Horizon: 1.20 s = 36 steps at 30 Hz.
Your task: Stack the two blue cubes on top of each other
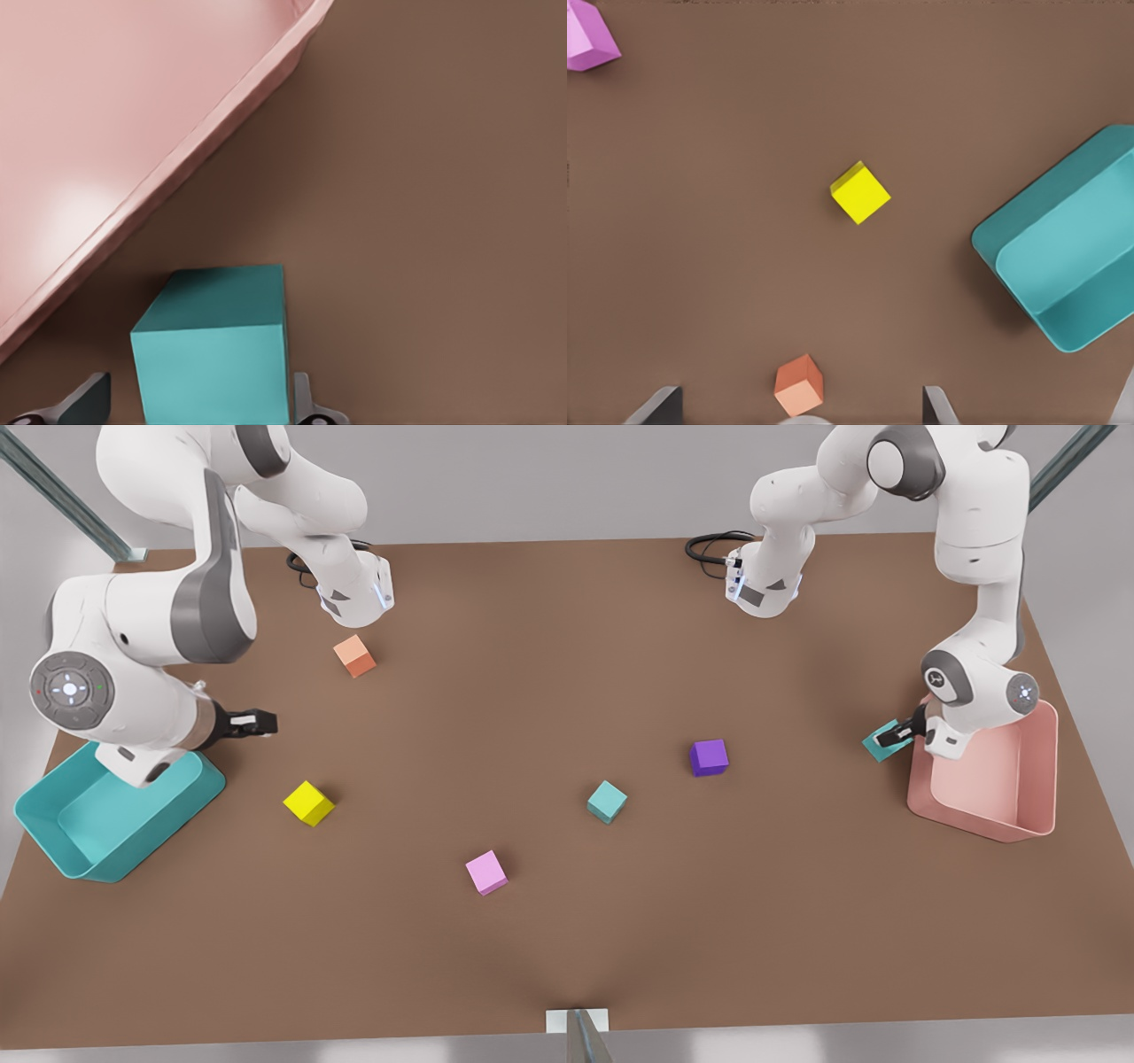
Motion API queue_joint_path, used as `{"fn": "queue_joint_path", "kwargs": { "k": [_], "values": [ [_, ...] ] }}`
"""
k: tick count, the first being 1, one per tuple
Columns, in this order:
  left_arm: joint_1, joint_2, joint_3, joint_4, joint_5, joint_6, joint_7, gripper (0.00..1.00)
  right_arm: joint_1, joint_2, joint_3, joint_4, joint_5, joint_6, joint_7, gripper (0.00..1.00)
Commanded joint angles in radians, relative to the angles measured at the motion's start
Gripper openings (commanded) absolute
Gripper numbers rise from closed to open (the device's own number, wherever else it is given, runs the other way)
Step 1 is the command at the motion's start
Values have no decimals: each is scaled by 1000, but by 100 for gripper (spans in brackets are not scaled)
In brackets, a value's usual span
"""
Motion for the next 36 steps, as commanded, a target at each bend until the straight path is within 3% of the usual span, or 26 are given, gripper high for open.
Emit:
{"fn": "queue_joint_path", "kwargs": {
  "k": [1, 12, 13, 14, 15, 19, 23, 24, 26, 27, 28, 30, 32, 36],
  "values": [
    [0, 2, 0, -7, 0, 38, 7, 100, 0, 3, 0, 5, 1, -14, -43, 100],
    [2, 45, -1, -11, -23, 75, 9, 100, -3, 3, 0, 5, 4, -15, -43, 100],
    [0, 44, -3, -11, -46, 75, 9, 88, -3, 3, 0, 5, 4, -15, -43, 100],
    [0, 44, -3, -9, -49, 75, 9, 65, -3, 3, 0, 5, 4, -14, -43, 100],
    [0, 44, -3, -9, -49, 75, 9, 62, -3, 3, 0, 3, 3, -15, -43, 100],
    [-6, 30, -8, -11, -49, 53, 9, 62, -3, 4, 0, 5, 3, -20, -43, 100],
    [-96, -154, -11, -11, -49, -270, -190, 62, -3, 9, 0, 5, -3, -22, -43, 100],
    [-139, -212, -30, -11, -46, -347, -282, 62, -3, 9, 0, 5, -5, -22, -43, 100],
    [-145, -251, -199, 6, -40, -390, -514, 63, -3, 9, 0, 5, -5, -22, -43, 100],
    [-149, -248, -250, 72, -27, -445, -565, 63, -3, 9, 0, 5, -6, -22, -43, 100],
    [-191, -222, -274, 265, -14, -611, -566, 63, -3, 9, 0, 5, -8, -22, -43, 100],
    [-285, -139, -276, 540, 69, -758, -560, 63, -5, 9, 0, 11, -8, -22, -43, 100],
    [-310, -122, -345, 611, 71, -757, -516, 63, -5, 9, -2, 14, -9, -22, -45, 100],
    [-514, 90, -380, 802, 71, -752, -714, 64, -5, 11, -2, 16, -11, -22, -45, 100]
  ]
}}
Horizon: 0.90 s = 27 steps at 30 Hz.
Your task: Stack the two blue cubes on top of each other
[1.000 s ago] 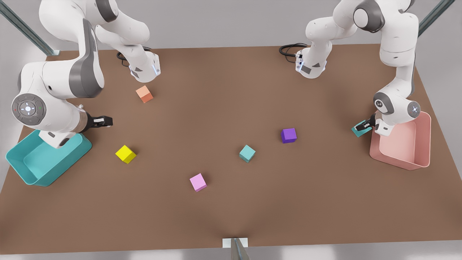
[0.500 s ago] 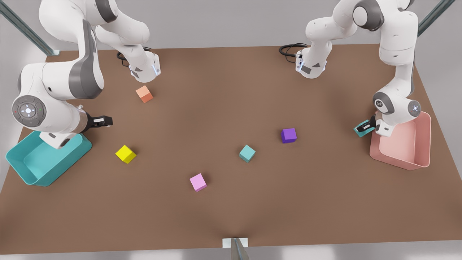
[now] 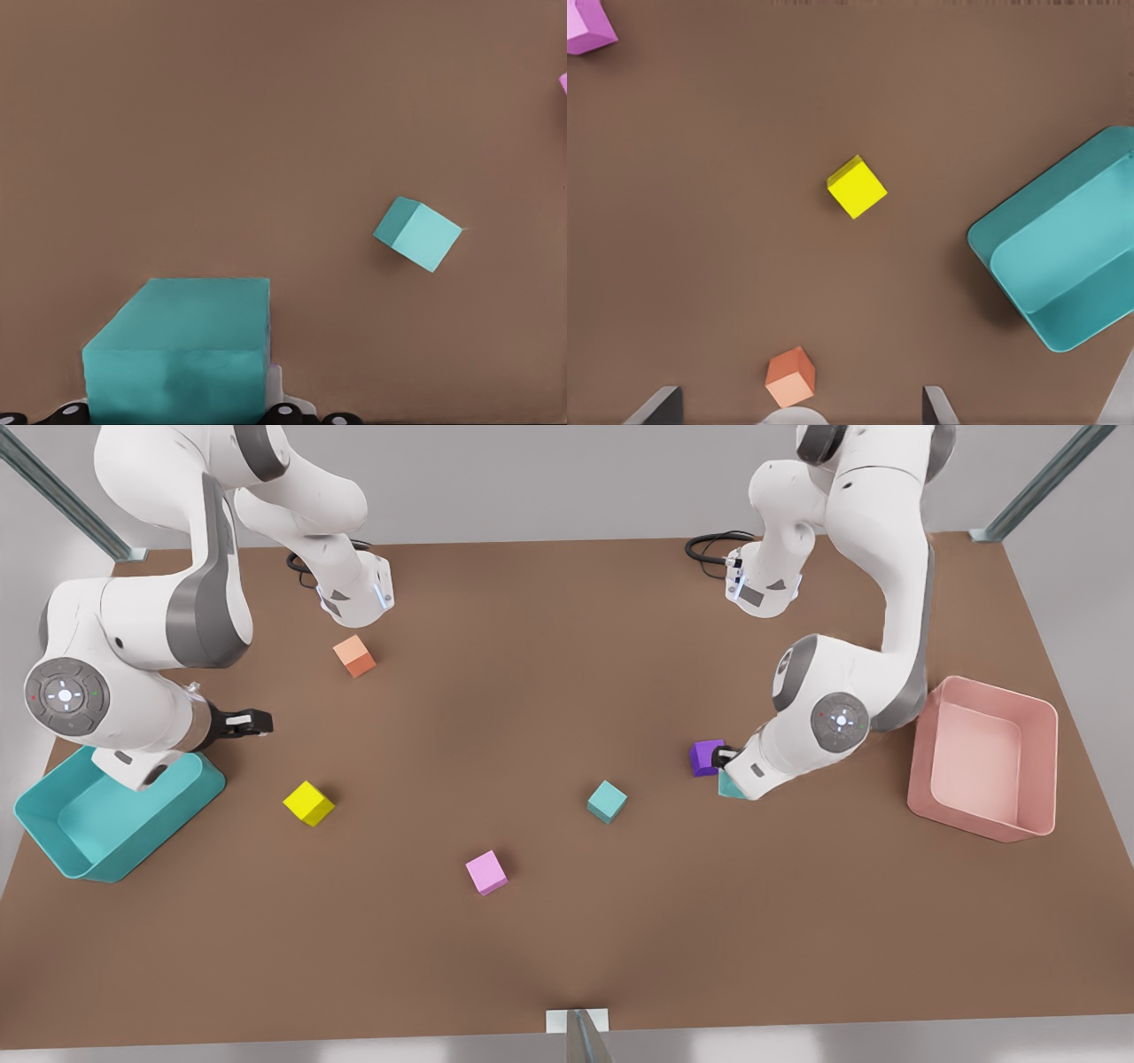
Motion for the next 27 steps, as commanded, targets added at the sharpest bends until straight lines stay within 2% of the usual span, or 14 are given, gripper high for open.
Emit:
{"fn": "queue_joint_path", "kwargs": {
  "k": [1, 5, 7, 10, 27],
  "values": [
    [-90, 98, -3, 89, 7, -116, -445, 64, 0, -1, 0, 1, -1, -1, -7, 100],
    [-254, 296, -3, 284, 22, -53, -588, 64, 0, -1, 0, 1, -1, -1, -7, 100],
    [-275, 343, -3, 284, 19, 94, -594, 64, 0, -1, 0, 1, -1, -1, -7, 100],
    [-270, 359, -3, 284, 14, 165, -588, 64, 2, 2, 2, 1, -1, -1, -7, 100],
    [-241, 409, -15, 257, 19, 162, -586, 64, 3, 17, 6, 4, 5, -7, -7, 100]
  ]
}}
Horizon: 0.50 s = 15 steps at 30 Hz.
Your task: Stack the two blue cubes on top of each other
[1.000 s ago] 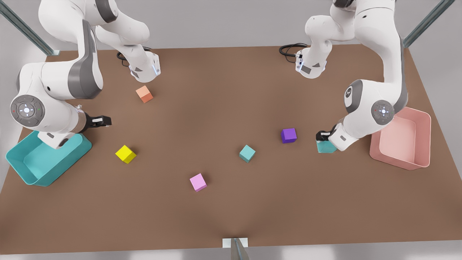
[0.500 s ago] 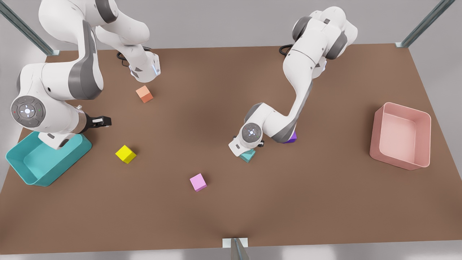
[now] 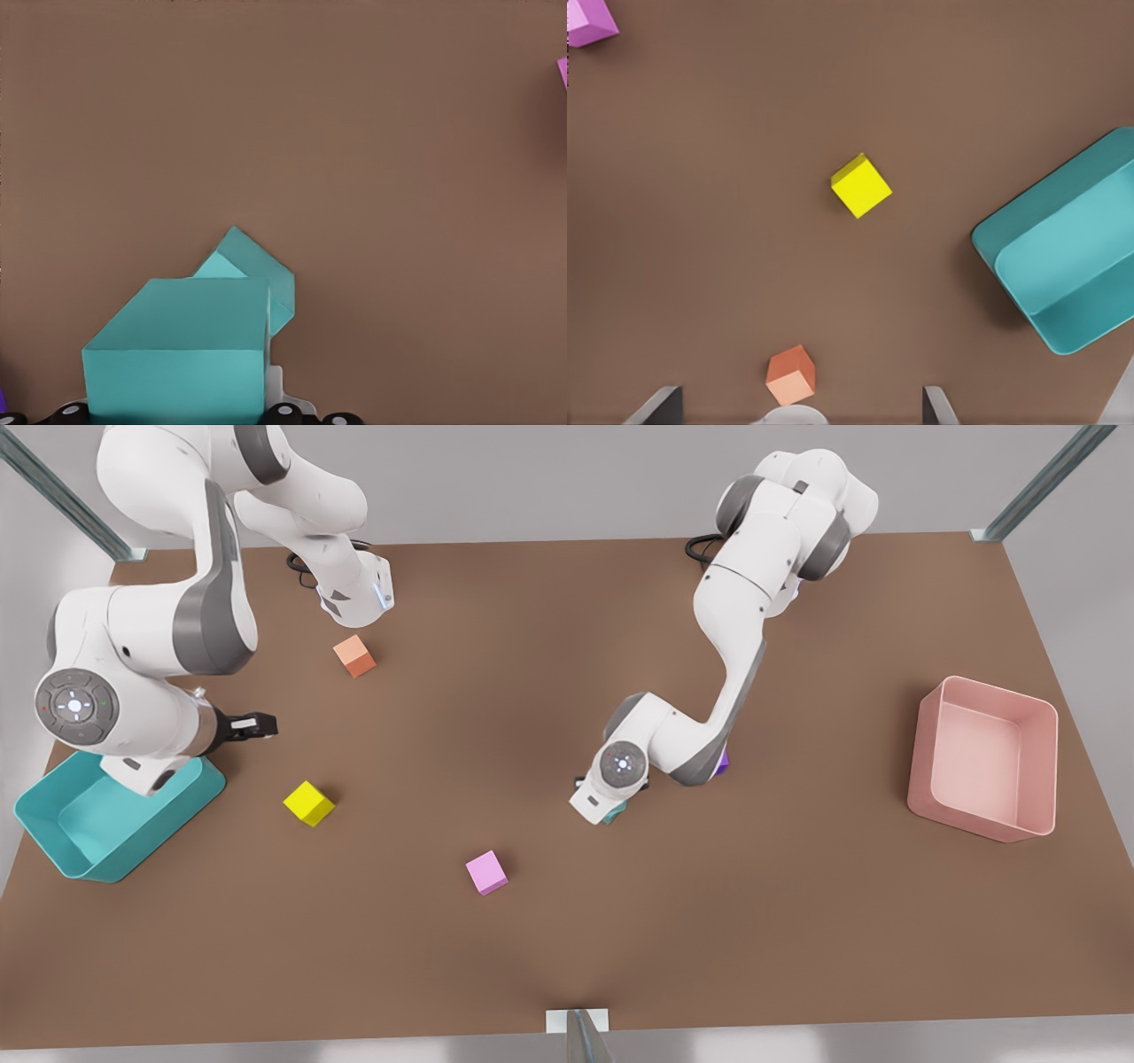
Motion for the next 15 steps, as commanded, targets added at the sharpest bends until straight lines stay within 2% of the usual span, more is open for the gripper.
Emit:
{"fn": "queue_joint_path", "kwargs": {
  "k": [1, 11, 12, 13, 15],
  "values": [
    [2, 3, -1, 0, -4, 7, -127, 64, 0, 1, 1, 2, 1, -4, -1, 100],
    [5, 16, -21, -22, -4, 10, -129, 64, 2, 10, 3, 9, 4, -10, 0, 100],
    [11, 14, -24, -22, -4, 10, -129, 79, 2, 10, 1, 9, 2, -10, -1, 100],
    [18, 14, -33, -22, -4, 10, -129, 100, 2, 10, 1, 9, 1, -10, 0, 100],
    [31, 14, -37, -22, -2, 10, -129, 100, 2, 10, 1, 9, -1, -10, 0, 100]
  ]
}}
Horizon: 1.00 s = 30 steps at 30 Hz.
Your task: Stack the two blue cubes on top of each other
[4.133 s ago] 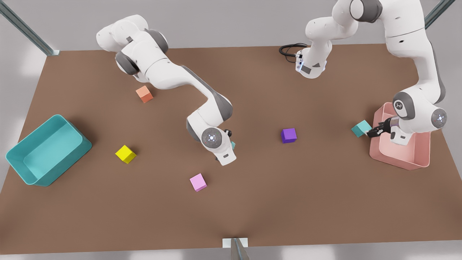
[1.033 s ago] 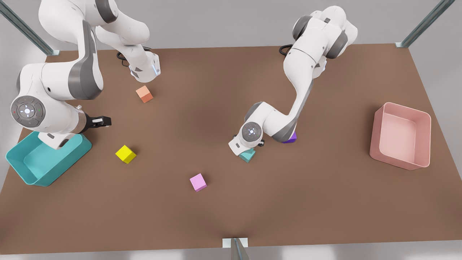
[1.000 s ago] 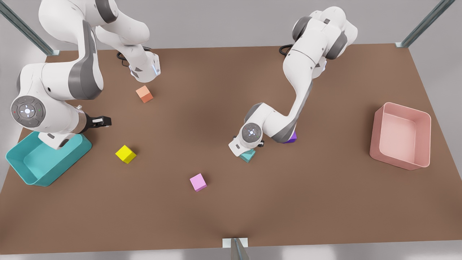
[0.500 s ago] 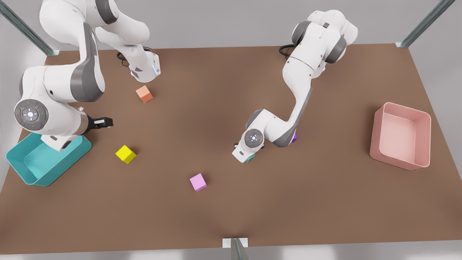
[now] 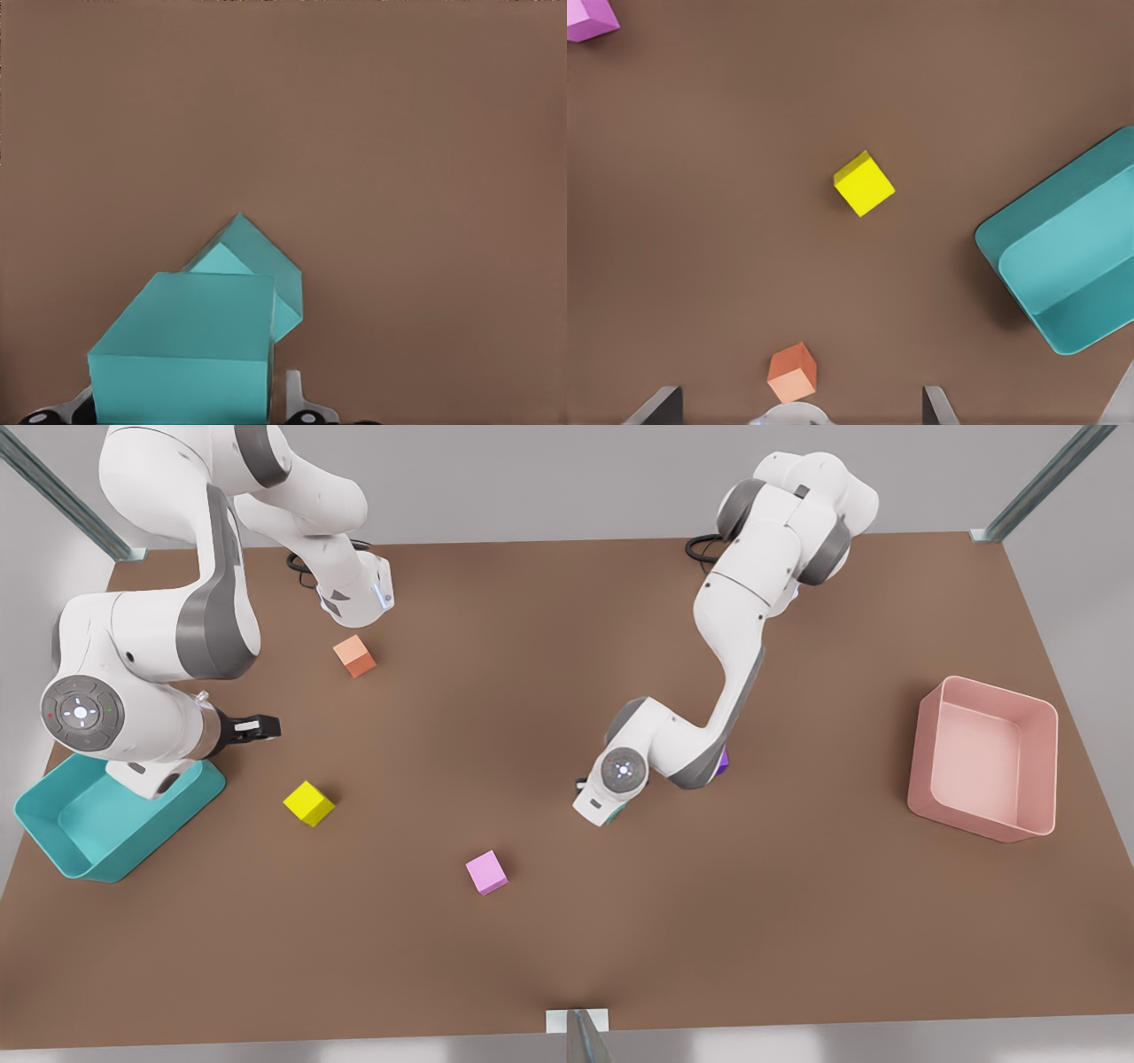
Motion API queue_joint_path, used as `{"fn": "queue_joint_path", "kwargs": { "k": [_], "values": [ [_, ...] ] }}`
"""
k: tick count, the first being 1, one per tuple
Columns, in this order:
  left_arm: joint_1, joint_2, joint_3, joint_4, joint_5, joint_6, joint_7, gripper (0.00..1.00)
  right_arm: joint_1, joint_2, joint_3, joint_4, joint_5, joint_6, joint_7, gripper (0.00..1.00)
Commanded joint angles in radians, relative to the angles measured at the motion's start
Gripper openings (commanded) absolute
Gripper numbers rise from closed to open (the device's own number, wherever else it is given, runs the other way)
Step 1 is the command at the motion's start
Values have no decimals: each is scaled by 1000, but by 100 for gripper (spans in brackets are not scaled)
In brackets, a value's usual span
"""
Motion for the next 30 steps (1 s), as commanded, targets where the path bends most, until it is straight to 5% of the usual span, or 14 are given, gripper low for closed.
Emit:
{"fn": "queue_joint_path", "kwargs": {
  "k": [1, 15, 19, 22, 25, 30],
  "values": [
    [5, -1, -2, 1, 0, 1, -54, 100, 0, -1, -1, 0, -1, -1, 1, 100],
    [72, -58, -84, 1, 0, -65, -77, 100, 0, -1, 1, 8, -3, 0, 1, 100],
    [131, -181, -76, 59, 11, -339, 15, 100, 0, 17, 1, 34, -1, -1, 2, 100],
    [387, -368, -74, 128, 132, -637, 521, 100, 0, 17, 1, 34, -1, -1, 1, 100],
    [467, -552, -74, -49, 226, -559, 702, 100, 0, 17, -1, 37, -3, 0, 2, 100],
    [462, -563, -54, -46, 180, -566, 701, 100, 0, 19, -2, 48, -3, 0, 2, 100]
  ]
}}
